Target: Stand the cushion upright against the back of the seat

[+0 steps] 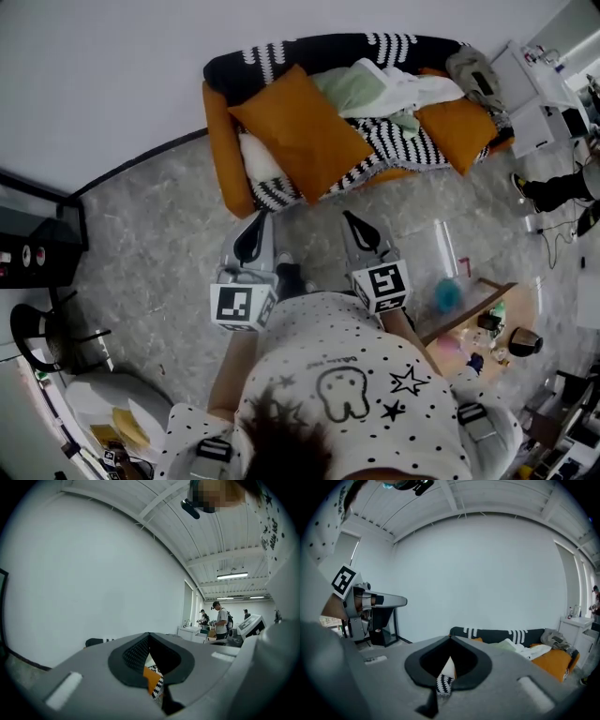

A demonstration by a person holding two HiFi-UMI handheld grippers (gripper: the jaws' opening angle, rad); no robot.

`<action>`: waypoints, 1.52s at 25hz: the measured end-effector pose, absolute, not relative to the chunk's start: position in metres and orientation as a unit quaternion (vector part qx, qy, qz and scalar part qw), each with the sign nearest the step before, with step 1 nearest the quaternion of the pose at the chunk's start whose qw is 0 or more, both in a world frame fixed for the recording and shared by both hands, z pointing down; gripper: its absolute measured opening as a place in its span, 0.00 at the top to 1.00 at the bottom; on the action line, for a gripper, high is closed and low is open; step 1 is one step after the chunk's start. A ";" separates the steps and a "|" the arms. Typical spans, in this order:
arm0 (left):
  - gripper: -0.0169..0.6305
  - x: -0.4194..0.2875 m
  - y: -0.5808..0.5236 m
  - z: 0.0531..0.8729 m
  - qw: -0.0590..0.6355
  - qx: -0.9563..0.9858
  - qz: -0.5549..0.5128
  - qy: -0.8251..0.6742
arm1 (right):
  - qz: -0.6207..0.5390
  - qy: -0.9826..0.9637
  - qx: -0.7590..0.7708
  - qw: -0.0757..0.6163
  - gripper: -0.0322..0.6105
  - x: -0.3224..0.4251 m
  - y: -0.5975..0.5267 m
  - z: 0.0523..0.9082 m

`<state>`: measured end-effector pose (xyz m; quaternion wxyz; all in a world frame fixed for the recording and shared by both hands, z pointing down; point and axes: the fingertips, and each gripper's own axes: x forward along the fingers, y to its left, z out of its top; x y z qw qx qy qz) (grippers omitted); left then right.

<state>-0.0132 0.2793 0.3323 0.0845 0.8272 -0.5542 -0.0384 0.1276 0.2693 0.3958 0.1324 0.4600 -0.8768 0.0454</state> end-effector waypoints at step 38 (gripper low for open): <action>0.98 -0.061 0.161 0.359 0.128 0.824 -0.023 -0.552 | 0.085 -0.852 0.492 0.158 0.95 0.103 0.159 0.418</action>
